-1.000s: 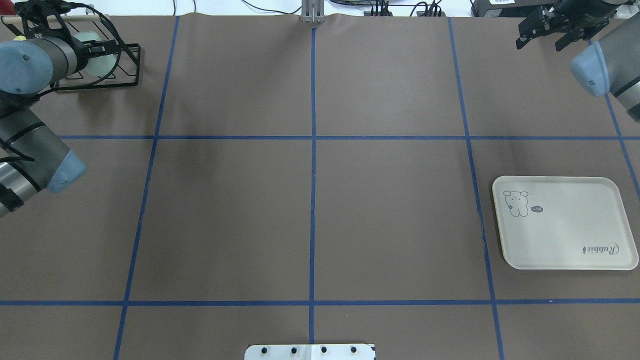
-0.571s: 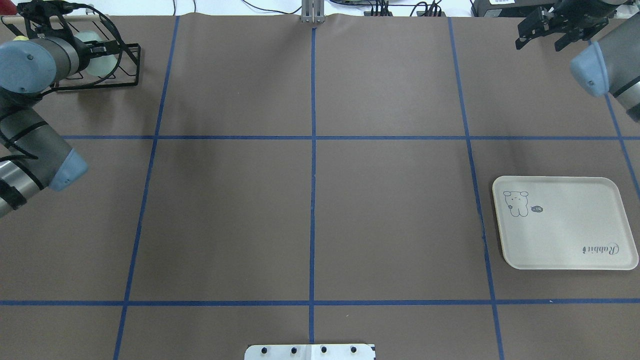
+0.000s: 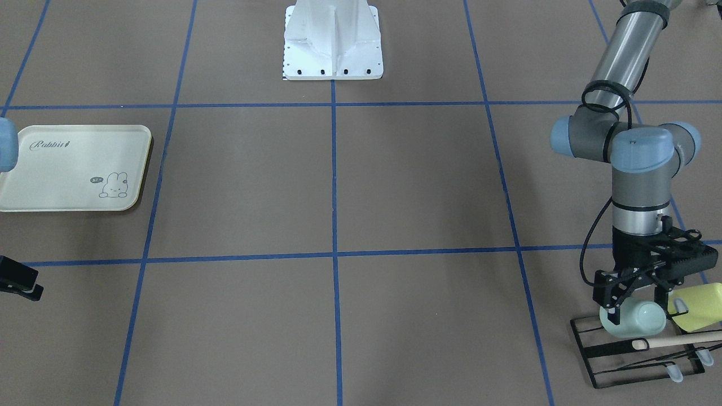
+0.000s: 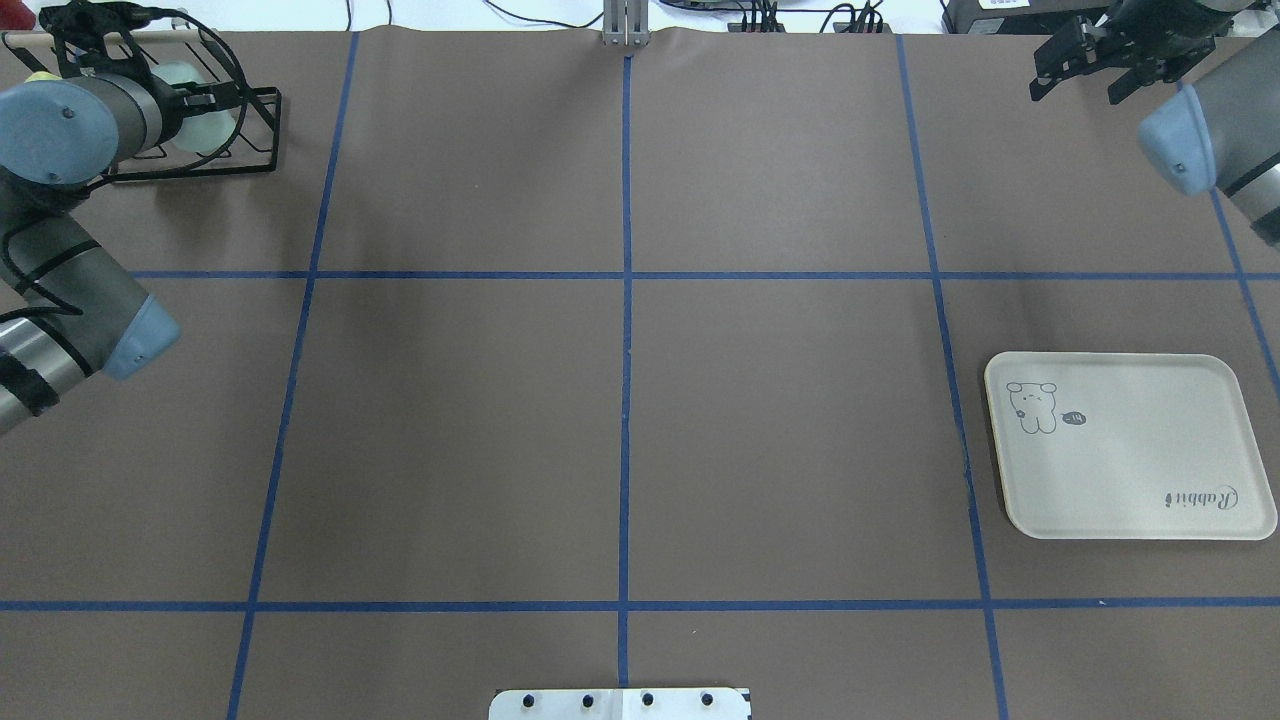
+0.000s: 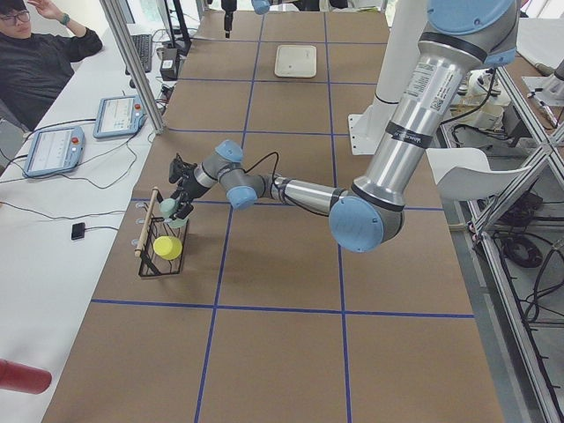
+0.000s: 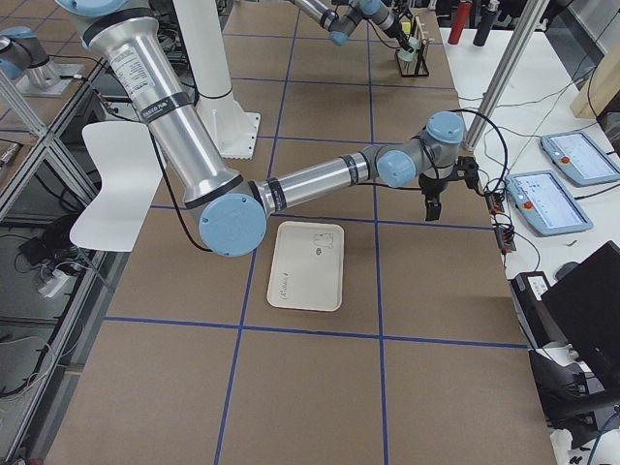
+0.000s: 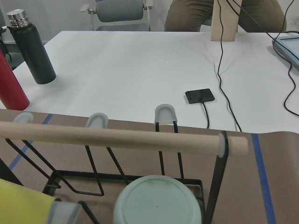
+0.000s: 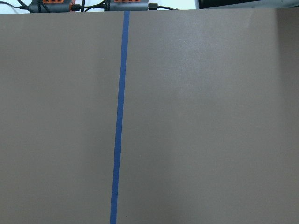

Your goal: Left arm grabs green cup and hands to right arm on tray

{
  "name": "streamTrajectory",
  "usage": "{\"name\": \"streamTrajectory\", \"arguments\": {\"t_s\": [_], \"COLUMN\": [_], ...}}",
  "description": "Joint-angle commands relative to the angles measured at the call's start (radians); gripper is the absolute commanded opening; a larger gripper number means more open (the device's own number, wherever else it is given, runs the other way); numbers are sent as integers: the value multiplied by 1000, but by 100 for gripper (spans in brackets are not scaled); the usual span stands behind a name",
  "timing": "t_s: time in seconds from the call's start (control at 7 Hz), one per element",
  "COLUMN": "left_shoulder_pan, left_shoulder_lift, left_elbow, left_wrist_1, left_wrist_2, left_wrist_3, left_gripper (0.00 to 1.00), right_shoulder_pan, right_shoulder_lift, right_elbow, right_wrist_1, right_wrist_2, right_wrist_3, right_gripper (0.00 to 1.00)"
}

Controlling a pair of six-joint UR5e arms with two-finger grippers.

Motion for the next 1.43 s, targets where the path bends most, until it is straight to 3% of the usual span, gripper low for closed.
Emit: {"name": "streamTrajectory", "arguments": {"t_s": [0.0, 0.14, 0.43, 0.57, 0.86, 1.29], "left_shoulder_pan": [-2, -2, -2, -2, -6, -17], "left_shoulder_lift": [-3, -3, -3, -3, -3, -4], "left_elbow": [11, 11, 11, 11, 11, -1], "left_wrist_1": [0, 0, 0, 0, 0, -3], "left_wrist_2": [0, 0, 0, 0, 0, -2], "left_wrist_3": [0, 2, 0, 2, 3, 8], "left_gripper": [100, 98, 74, 68, 69, 56], "right_shoulder_pan": [-2, -2, -2, -2, -2, -5], "right_shoulder_lift": [-1, 1, 1, 1, -1, -1], "right_elbow": [0, 2, 2, 2, 2, 2], "right_wrist_1": [0, 0, 1, 1, 1, 1], "right_wrist_2": [0, 0, 0, 0, 0, 0], "right_wrist_3": [1, 0, 0, 0, 0, 0], "right_gripper": [99, 99, 99, 99, 99, 99]}}
